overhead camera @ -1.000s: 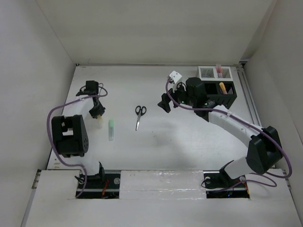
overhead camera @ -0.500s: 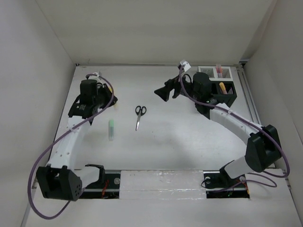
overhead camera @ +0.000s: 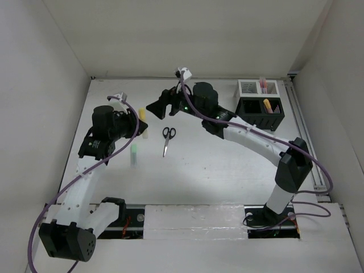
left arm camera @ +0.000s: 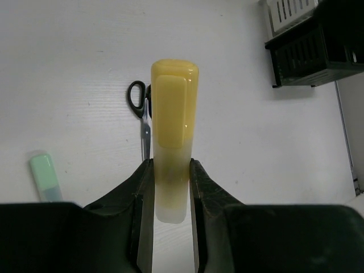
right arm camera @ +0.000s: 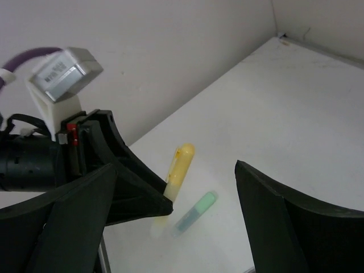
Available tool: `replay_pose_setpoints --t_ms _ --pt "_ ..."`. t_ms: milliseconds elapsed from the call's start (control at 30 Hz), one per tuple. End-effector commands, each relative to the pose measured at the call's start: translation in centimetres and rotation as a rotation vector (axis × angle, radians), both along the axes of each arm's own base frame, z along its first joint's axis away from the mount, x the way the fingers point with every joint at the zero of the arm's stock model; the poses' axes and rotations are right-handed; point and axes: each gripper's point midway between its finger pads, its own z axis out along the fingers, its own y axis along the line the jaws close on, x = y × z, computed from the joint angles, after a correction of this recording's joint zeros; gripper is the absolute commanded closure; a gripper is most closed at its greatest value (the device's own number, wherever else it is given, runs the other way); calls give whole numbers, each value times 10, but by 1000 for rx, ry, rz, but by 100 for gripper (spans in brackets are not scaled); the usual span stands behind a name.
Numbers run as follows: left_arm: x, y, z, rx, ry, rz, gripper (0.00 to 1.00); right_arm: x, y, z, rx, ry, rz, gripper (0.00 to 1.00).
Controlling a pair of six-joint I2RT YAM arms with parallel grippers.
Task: Sort the stationery into containers
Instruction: Pick up the pen from the center of the board, then place the pen in the storage box.
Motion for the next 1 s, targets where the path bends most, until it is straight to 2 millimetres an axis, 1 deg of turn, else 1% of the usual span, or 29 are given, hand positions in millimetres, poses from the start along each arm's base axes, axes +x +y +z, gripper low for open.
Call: replay_pose_setpoints --t_ms 0,33,67,100,133,200,233,267,300,333,367,400,467,567,600,633,667,700,733,800,833,900,933,967 --pt "0 -7 25 -20 -105 -53 100 2 15 -4 -21 43 -49 10" --pt "-4 -9 28 -29 -114 -70 100 -2 19 2 -11 34 -46 12" --pt "-6 -11 25 -34 -105 -82 100 2 21 -6 -22 43 -57 12" --pt "-7 -13 31 -41 -128 -92 100 -1 27 -14 -33 52 -45 13" --pt "-9 -14 37 -47 -151 -101 100 -1 28 -9 -26 46 -45 15" --pt "-11 -15 39 -51 -160 -109 100 0 35 -24 -48 63 -46 16" --pt "-13 -17 40 -56 -159 -119 100 -5 39 -19 -35 64 -36 17" --pt "-14 -19 38 -63 -158 -136 100 -3 41 -26 -46 73 -36 18" --pt "-15 -21 38 -67 -158 -146 100 -3 41 -22 -39 67 -36 18" --pt "-15 -21 38 -67 -158 -146 100 -1 44 -30 -49 76 -36 19" --pt "-15 -21 38 -67 -158 -146 100 -1 44 -24 -41 69 -36 21" --pt "-16 -22 39 -72 -157 -156 100 -4 49 -29 -49 75 -27 21" --pt "-16 -24 41 -77 -166 -166 100 -4 49 -29 -44 83 -27 26" --pt "-18 -25 41 -80 -165 -174 100 -4 52 -26 -30 71 -16 30" --pt "-16 -25 39 -80 -156 -174 100 -5 53 -21 -23 66 -5 34" --pt "-16 -25 39 -80 -156 -174 100 -10 57 -21 -23 66 4 37" --pt "-16 -25 39 -80 -156 -174 100 -10 59 -24 -19 74 14 39" --pt "-16 -25 39 -80 -156 -174 100 -10 59 -20 -12 68 14 44" --pt "-16 -25 39 -80 -156 -174 100 -14 62 -20 -12 68 23 47" --pt "-16 -25 39 -80 -156 -174 100 -16 63 -20 -12 68 32 52" --pt "-15 -25 36 -79 -147 -174 100 -20 66 -20 -12 68 41 60" --pt "-14 -24 36 -76 -147 -165 100 -20 66 -17 -5 62 42 70" --pt "-14 -24 36 -76 -147 -165 100 -20 66 -17 -5 62 42 95" --pt "-14 -24 36 -76 -147 -165 100 -21 67 -13 2 57 51 100"
